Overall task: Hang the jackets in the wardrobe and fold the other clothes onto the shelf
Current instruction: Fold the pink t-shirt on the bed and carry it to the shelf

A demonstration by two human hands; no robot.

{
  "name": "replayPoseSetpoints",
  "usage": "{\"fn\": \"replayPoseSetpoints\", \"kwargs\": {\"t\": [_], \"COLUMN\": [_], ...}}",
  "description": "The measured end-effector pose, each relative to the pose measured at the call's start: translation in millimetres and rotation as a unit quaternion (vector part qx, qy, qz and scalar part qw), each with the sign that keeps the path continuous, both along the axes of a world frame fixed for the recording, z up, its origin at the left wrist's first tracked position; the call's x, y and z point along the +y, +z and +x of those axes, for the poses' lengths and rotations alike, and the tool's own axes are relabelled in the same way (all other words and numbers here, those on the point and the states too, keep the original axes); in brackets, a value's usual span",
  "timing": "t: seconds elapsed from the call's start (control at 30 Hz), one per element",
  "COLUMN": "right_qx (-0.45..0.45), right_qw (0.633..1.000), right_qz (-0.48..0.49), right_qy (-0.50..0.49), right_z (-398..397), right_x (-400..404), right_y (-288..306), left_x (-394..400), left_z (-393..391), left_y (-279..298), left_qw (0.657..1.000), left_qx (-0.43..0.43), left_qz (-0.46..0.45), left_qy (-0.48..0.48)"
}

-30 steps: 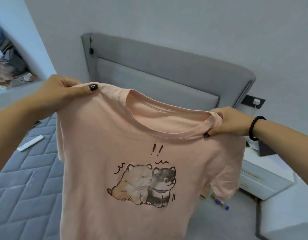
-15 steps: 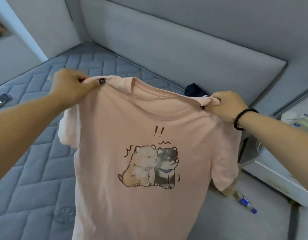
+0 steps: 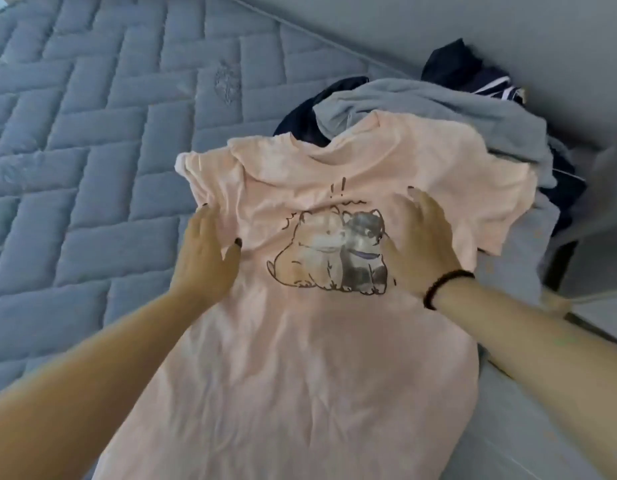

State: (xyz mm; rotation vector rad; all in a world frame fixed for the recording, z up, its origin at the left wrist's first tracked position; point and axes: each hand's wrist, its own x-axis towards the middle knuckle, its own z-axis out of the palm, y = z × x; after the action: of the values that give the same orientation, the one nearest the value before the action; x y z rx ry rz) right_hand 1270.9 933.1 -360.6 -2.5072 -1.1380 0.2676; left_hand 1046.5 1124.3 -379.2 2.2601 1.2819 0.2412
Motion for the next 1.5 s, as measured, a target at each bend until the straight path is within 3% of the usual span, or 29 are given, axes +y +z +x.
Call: {"fn": "replayPoseSetpoints", "kwargs": {"t": [0.17,0.3,0.43,0.57,0.67,0.77,0.97,1.07,1.23,1.37,1.5], "right_qx": [0.019,-0.021,0.001,0.126,0.267,0.383,0.478,0.483,0.314,0.207,0.191], "right_qw": [0.985,0.992,0.994,0.960,0.906,0.816,0.678,0.643,0.733,0.779,0.785], "right_qz": [-0.131,-0.064,0.046,0.094,0.194,0.270,0.336,0.354,0.296,0.256,0.239], "right_qy": [0.111,0.107,-0.095,-0.232,-0.267,-0.338,-0.445,-0.478,-0.526,-0.533,-0.539], "right_z": [-123,-162,-144,-146,-179,-212,-237,-241,-259,-261,-298], "right_x": [-73,-110,-144,-185,-209,-225,-237,-245,-262,-265,-248], "right_y": [-85,-105,-113,-125,-133,-145,-166,-169,-141,-88,-56], "left_x": [-88,-129,-156,-160,-159,-160,-161,-163,-167,-169,-163], "left_z": [-105,-173,-219,-236,-244,-248,-251,-252,-256,-252,-269], "left_y": [-61,-65,-64,-70,-78,-84,-89,-89,-92,-88,-80], "left_qw": [0.985,0.976,0.974,0.976,0.977,0.981,0.987,0.988,0.990,0.995,0.998], "left_qx": [0.147,0.189,0.184,0.171,0.157,0.133,0.091,0.081,0.064,0.005,-0.043], "left_qz": [0.040,0.080,0.106,0.110,0.119,0.117,0.121,0.121,0.122,0.098,0.035], "left_qy": [-0.076,-0.078,-0.078,-0.078,-0.086,-0.074,-0.058,-0.046,-0.022,-0.024,-0.009]}}
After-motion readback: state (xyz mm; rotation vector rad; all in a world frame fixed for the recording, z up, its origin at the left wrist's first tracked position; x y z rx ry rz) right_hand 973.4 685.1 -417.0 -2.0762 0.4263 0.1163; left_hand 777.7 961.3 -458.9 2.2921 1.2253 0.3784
